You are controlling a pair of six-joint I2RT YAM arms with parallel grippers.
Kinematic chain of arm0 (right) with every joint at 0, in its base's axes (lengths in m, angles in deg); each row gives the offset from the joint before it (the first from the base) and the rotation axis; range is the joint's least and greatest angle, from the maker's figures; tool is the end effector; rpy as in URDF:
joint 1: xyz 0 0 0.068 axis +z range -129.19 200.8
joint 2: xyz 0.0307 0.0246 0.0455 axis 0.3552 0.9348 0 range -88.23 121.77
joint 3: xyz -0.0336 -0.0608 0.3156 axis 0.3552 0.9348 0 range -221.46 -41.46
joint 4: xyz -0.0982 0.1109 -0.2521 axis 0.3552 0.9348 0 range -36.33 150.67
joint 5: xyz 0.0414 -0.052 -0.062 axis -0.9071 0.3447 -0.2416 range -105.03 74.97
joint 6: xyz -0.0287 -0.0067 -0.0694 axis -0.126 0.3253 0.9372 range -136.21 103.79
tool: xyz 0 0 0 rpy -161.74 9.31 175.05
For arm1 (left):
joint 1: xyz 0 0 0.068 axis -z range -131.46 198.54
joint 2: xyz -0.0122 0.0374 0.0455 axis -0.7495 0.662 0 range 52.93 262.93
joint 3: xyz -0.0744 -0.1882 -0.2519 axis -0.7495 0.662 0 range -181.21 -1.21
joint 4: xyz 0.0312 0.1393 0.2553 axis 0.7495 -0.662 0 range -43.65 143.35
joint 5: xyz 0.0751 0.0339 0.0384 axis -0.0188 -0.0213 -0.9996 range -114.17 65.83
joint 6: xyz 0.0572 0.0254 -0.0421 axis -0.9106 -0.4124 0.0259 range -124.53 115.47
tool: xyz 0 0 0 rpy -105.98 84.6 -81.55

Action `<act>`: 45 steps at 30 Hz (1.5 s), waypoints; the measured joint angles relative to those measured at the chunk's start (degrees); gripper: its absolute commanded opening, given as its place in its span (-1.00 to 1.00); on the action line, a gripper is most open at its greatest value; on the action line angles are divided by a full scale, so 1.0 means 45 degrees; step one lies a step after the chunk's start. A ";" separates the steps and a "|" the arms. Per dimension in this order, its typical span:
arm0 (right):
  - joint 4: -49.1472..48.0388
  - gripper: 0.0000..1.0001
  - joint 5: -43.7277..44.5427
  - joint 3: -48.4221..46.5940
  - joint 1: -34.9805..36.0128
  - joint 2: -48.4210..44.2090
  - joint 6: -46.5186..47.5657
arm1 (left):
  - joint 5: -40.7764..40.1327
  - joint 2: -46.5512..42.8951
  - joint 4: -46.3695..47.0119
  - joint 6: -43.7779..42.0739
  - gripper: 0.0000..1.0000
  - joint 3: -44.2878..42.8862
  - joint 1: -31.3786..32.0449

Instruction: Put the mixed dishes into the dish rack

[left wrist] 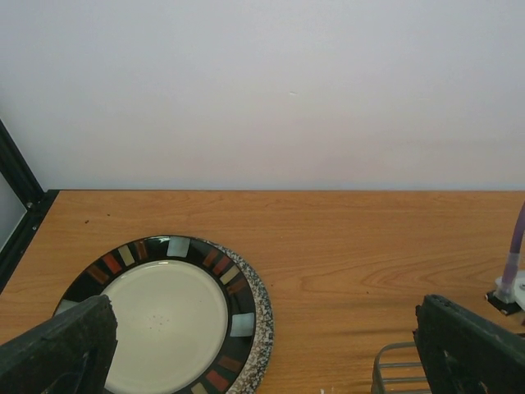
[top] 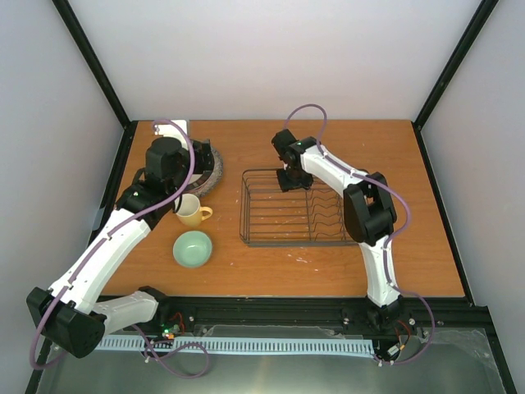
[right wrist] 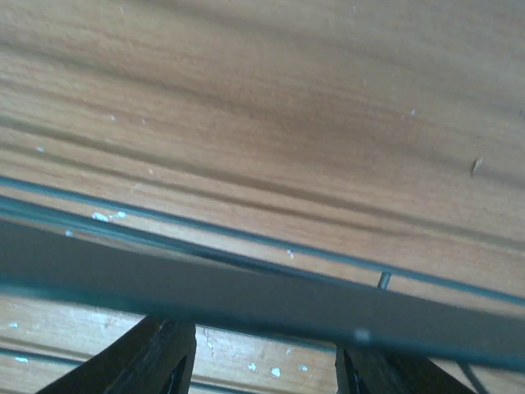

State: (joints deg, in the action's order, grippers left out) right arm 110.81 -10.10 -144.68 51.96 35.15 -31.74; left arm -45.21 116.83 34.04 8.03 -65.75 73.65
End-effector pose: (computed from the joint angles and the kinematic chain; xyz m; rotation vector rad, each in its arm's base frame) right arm 0.4352 0.2568 0.2039 -0.3809 2.8791 0.0131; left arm 0.2675 -0.1000 0.4175 -0.0431 1.8750 -0.1040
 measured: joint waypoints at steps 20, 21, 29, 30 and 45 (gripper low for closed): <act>0.0753 -0.01 0.0049 -0.2953 0.0005 0.1797 0.0918 | 0.0044 0.0000 -0.0010 0.0000 0.99 0.0073 -0.0189; 0.0777 -0.01 0.0015 -0.3016 0.0005 0.1841 0.0933 | 0.0209 0.0000 -0.0024 0.0000 0.99 0.0073 -0.0316; 0.0763 0.01 -0.0578 -0.3458 0.0005 0.2395 0.1214 | 0.3609 0.0005 -0.0359 0.0141 0.99 0.0257 -0.3298; 0.0743 0.01 -0.0646 -0.3463 0.0010 0.2424 0.1258 | 0.3963 0.0005 -0.0398 0.0141 1.00 0.0282 -0.3531; 0.0622 0.10 -0.0874 -0.3453 0.0471 0.2429 0.1496 | 0.9651 0.0602 -0.1812 -0.0544 0.65 0.0442 -0.7441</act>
State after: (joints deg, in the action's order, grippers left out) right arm 113.61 -14.04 -160.22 54.08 46.07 -25.01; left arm -1.78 119.54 25.88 5.58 -63.76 40.16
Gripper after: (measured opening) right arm 0.529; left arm 0.931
